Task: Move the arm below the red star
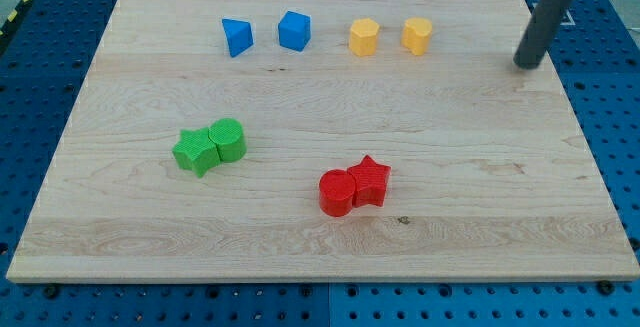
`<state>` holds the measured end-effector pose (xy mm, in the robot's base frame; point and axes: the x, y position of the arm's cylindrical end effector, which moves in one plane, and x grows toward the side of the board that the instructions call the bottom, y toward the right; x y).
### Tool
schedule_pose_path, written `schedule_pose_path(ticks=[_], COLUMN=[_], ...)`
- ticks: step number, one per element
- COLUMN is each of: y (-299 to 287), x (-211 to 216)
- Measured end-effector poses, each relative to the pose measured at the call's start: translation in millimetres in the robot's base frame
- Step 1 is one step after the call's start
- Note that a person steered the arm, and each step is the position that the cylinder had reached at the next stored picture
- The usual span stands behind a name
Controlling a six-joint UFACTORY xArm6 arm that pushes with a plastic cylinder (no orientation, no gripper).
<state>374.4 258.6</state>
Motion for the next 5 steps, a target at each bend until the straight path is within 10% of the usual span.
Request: schedule_pose_path(ticks=[5], y=[-118.6], x=[241.2])
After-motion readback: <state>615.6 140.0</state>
